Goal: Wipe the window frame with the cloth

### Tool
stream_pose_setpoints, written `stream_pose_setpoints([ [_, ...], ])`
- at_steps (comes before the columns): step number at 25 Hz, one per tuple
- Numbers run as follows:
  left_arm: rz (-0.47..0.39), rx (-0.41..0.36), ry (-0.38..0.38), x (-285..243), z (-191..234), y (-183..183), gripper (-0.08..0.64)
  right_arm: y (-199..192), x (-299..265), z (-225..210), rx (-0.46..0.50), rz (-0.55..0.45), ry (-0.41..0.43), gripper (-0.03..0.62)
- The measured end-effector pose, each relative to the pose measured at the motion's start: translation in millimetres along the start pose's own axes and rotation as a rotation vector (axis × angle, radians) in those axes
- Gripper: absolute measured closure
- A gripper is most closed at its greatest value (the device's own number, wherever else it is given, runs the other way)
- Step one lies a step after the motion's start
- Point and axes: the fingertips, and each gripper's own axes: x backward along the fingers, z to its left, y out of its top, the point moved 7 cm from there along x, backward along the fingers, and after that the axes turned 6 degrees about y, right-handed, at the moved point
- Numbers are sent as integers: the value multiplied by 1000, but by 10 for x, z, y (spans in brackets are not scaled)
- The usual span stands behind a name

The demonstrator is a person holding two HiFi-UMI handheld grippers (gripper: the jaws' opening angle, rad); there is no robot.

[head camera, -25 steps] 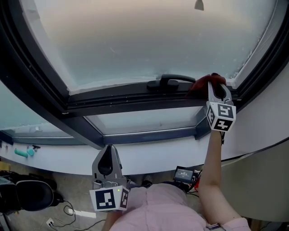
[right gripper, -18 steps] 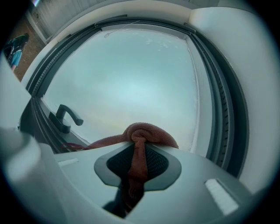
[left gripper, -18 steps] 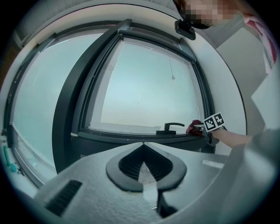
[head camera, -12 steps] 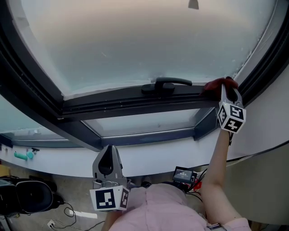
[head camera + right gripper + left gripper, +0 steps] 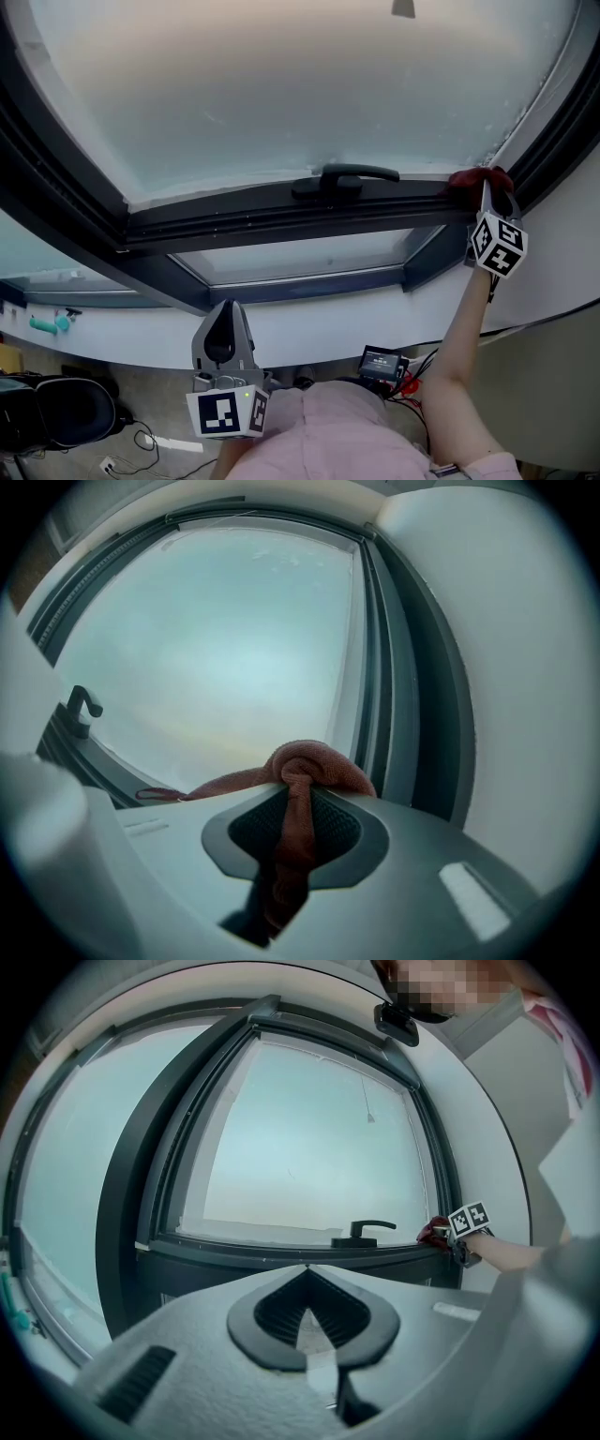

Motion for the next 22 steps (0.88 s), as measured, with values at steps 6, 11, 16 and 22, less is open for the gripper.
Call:
stream_pose_setpoints([
  [6,1,2,4,5,23,-5,563,-24,-19,-70,-10,12,-18,525],
  [11,-3,4,11,59,64,-5,563,48,48,-18,1,6,-38,525],
  [16,-6,3,15,125,110,-4,563,422,361,350,25,-124,27,525],
  [22,-6,24,0,240,144,-9,563,940,839,1067,53,-293,195,525],
])
